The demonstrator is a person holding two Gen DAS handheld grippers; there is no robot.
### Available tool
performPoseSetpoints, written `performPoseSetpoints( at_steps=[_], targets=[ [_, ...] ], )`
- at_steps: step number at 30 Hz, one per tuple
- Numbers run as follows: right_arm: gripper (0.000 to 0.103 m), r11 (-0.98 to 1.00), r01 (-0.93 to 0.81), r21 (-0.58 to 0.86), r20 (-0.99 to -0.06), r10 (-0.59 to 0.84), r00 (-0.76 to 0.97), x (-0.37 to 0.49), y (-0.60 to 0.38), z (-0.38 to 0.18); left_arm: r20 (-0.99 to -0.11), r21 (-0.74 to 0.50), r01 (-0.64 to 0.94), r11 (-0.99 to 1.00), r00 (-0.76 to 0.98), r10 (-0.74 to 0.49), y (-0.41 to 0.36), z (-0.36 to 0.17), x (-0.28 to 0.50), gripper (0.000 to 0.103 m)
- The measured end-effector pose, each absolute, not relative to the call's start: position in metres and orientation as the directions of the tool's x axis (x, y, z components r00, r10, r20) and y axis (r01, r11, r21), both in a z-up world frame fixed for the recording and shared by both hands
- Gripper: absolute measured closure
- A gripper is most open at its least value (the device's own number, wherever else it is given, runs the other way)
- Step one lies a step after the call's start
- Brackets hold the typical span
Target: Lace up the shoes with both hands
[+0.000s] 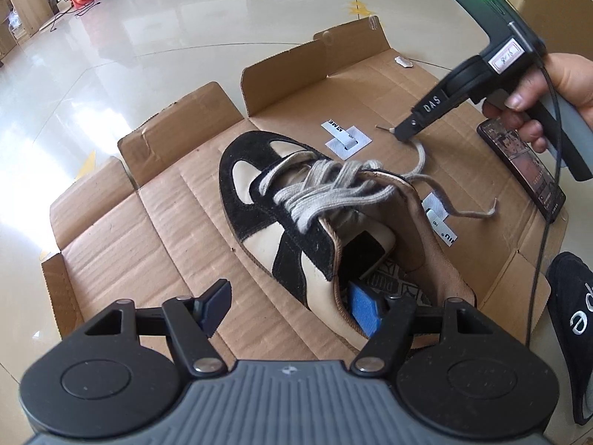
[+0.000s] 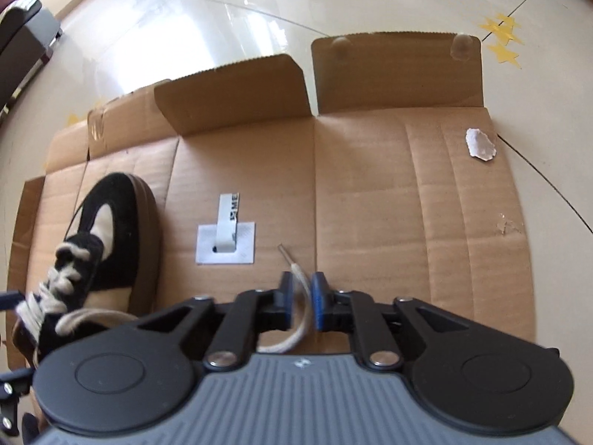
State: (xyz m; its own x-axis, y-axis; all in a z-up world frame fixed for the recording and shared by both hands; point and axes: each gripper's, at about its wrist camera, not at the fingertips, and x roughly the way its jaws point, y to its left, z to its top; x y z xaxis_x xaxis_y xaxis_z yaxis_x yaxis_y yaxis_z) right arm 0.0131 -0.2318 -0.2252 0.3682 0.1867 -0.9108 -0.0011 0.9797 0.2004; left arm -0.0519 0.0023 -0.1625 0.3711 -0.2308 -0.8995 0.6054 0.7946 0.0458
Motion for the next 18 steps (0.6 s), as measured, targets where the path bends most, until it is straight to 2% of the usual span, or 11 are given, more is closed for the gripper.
performPoseSetpoints(
  at_steps=[5, 6, 8, 9, 13, 18],
  targets=[
    [0.080, 0.987, -0.104, 0.123, -0.916, 0.153, 0.371, 0.010, -0.215, -0.223, -0.896, 0.036, 0.606, 0.794, 0.371, -0.243, 0.004, -0.161, -0.052, 0.033],
    [0.085, 0.985, -0.141, 0.103, -0.915, 0.149, 0.375, 0.010, -0.211, -0.223, -0.896, 0.033, 0.606, 0.795, 0.370, -0.245, 0.004, -0.161, -0.052, 0.033],
    [0.088, 0.975, -0.215, 0.062, -0.913, 0.143, 0.381, 0.009, -0.203, -0.222, -0.896, 0.027, 0.605, 0.796, 0.368, -0.249, 0.004, -0.161, -0.052, 0.033],
    [0.101, 0.967, -0.252, 0.041, -0.912, 0.139, 0.385, 0.008, -0.199, -0.222, -0.896, 0.024, 0.604, 0.797, 0.367, -0.251, 0.004, -0.161, -0.051, 0.033],
    [0.101, 0.858, -0.502, -0.113, -0.895, 0.131, 0.426, -0.004, -0.176, -0.223, -0.895, 0.014, 0.605, 0.796, 0.363, -0.260, 0.002, -0.162, -0.052, 0.033],
    [0.102, 0.756, -0.641, -0.135, -0.901, 0.176, 0.397, -0.012, -0.163, -0.202, -0.891, 0.010, 0.613, 0.790, 0.364, -0.271, -0.001, -0.160, -0.053, 0.033]
  ],
)
